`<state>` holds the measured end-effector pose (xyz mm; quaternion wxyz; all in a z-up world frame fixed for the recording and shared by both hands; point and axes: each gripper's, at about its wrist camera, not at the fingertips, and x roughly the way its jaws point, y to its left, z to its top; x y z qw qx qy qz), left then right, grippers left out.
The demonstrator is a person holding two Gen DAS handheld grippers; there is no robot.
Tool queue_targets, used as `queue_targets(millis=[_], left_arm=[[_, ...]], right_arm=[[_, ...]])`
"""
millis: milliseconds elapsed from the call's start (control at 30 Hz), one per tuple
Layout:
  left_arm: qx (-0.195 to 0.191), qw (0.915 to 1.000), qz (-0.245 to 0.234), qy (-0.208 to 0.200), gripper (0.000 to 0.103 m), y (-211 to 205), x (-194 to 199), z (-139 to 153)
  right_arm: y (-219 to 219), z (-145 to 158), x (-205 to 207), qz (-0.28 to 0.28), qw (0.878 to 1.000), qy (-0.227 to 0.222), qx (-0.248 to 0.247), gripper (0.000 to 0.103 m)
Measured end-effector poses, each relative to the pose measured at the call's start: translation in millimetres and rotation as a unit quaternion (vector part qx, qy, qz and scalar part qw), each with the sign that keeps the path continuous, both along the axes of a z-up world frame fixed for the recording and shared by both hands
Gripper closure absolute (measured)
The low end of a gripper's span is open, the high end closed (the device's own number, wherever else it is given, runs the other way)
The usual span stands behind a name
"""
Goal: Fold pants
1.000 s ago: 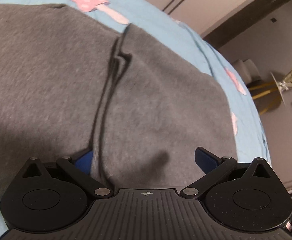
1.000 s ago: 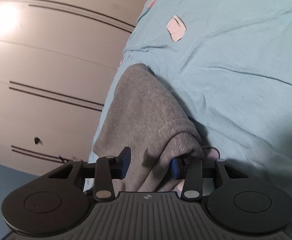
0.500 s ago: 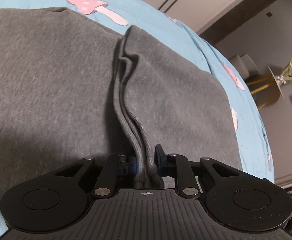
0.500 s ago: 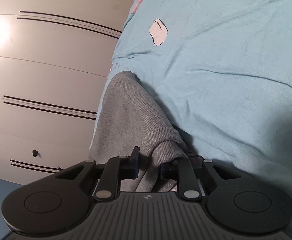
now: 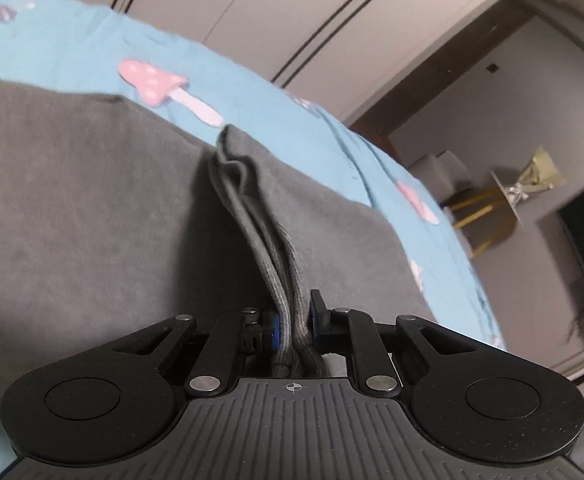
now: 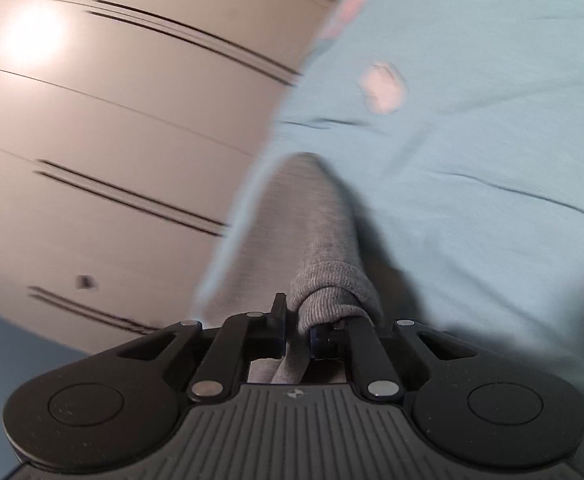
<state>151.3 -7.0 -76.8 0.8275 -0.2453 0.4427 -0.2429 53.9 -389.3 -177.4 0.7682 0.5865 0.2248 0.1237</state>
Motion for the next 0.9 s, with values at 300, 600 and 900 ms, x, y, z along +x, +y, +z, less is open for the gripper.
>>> queue_targets(millis=[300,600,900], left_arm=[[0.066,0.9960,0.052,0.031,0.044,27,-5,-22],[0.066,0.9977,0.016,-0.009,0.016,-9,3,3],[0.188,0.9804,0.014,0.056,0.025,-44,23,-43]], right_arm=[[16,18,5,0.071,0.982,0.099,-0.141,0.047],[26,77,-7,0.064,0.967,-0.001,-0.249,0.036],[45,44,50,0.101,0.948,0.063,-0.294,0.042]])
